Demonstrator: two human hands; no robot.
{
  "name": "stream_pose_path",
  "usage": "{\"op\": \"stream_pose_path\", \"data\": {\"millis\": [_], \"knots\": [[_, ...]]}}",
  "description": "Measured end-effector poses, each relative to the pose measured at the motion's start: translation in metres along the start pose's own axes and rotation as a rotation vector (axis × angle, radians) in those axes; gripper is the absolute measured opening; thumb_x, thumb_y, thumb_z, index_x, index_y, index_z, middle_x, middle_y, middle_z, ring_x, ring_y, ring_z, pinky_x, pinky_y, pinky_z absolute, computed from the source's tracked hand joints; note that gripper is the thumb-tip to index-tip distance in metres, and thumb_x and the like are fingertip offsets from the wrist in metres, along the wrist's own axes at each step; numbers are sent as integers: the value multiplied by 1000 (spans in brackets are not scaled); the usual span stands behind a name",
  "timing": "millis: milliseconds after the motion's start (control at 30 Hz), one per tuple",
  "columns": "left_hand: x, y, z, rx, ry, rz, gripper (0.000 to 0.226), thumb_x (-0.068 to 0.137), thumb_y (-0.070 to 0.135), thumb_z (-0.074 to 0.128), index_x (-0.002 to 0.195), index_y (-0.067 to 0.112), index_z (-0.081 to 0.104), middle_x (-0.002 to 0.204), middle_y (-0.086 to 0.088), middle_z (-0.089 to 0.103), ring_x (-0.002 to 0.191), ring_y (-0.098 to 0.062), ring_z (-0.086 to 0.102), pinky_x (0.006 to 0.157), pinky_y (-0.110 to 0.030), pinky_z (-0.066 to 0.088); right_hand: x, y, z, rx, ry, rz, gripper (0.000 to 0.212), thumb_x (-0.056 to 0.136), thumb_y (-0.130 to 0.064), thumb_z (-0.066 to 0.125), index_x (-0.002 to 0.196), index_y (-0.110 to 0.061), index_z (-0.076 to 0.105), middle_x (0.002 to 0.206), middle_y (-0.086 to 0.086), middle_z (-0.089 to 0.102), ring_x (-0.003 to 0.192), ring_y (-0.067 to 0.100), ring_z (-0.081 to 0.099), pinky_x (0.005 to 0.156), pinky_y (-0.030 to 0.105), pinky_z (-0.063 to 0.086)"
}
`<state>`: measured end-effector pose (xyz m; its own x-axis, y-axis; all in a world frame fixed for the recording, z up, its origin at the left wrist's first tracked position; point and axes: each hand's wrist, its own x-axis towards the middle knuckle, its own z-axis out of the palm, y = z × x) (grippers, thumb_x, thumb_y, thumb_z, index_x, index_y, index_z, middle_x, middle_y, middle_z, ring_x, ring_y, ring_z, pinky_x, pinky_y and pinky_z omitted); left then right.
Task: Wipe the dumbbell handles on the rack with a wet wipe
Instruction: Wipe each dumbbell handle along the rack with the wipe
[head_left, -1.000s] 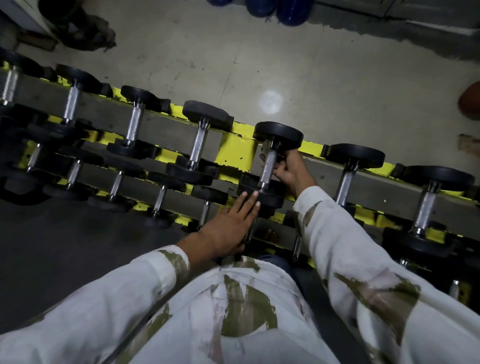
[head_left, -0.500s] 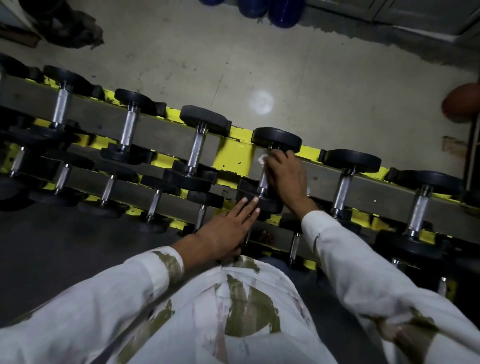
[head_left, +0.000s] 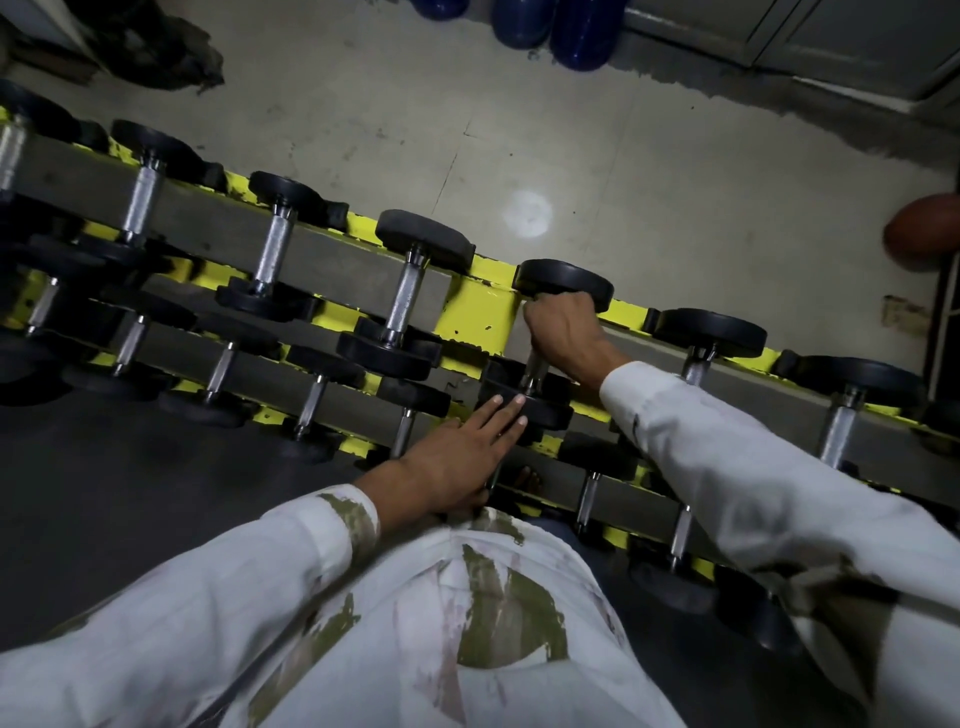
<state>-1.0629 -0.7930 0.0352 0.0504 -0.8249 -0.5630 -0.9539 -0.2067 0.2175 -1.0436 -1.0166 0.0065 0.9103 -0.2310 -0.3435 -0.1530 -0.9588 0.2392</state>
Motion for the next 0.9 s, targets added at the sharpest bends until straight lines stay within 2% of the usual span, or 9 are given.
{"op": "stream_pose_path", "data": {"millis": [100,233,333,433,567,667,800,833,900], "knots": [[-1,2,0,-20,5,-12,101,99,35,63,163,10,-10,167,-9,-31,158,-29,-13,112,-48,40,-4,2,5,31,19,8,20,93,-15,58,111,-11,66,107,8,69,90,32,70,60,34,37],[-1,4,2,-33,15,-22,101,98,32,63,163,10,-10,167,-9,-31,158,-29,-14,111,-48,42,-11,-4,9,110,-131,-203,20,95,-23,59,109,-12,66,107,8,69,91,31,68,65,38,52],[0,4,2,-35,15,-19,101,98,35,64,163,10,-10,167,-9,-30,158,-29,-14,111,-47,42,-11,15,4,68,16,-182,18,95,-22,57,110,-15,65,109,4,67,89,31,69,58,35,44],[0,5,3,-41,20,-20,102,97,36,64,163,10,-9,167,-9,-30,158,-30,-14,112,-47,41,-14,18,7,96,86,-93,18,94,-16,55,109,-15,65,109,4,68,88,32,70,60,37,48],[1,6,6,-39,39,-25,102,96,36,63,163,9,-8,168,-11,-28,158,-31,-13,113,-49,41,-28,-10,13,250,-281,-320,24,98,-30,53,112,-16,67,109,10,70,97,32,69,75,37,56],[1,7,6,-48,43,-30,102,97,36,64,163,9,-8,167,-11,-29,158,-31,-14,114,-49,39,-29,2,4,194,-137,-325,23,99,-32,55,113,-20,70,107,4,71,94,28,69,70,33,53],[0,10,6,-44,39,-34,100,97,37,62,163,7,-8,167,-12,-29,158,-32,-13,111,-47,41,-30,23,-2,126,144,-128,17,92,-20,58,102,-22,72,104,0,72,90,28,70,64,33,49],[0,11,5,-38,39,-36,100,97,37,61,163,7,-8,167,-13,-29,158,-33,-13,111,-47,41,-33,24,1,157,151,-109,18,91,-19,58,102,-23,71,105,1,73,90,29,71,65,33,52],[1,12,7,-28,41,-45,99,98,37,60,163,6,-8,167,-15,-29,158,-34,-13,111,-48,41,-41,17,7,235,67,-225,20,93,-22,59,108,-24,72,107,3,73,90,29,71,68,35,57]]}}
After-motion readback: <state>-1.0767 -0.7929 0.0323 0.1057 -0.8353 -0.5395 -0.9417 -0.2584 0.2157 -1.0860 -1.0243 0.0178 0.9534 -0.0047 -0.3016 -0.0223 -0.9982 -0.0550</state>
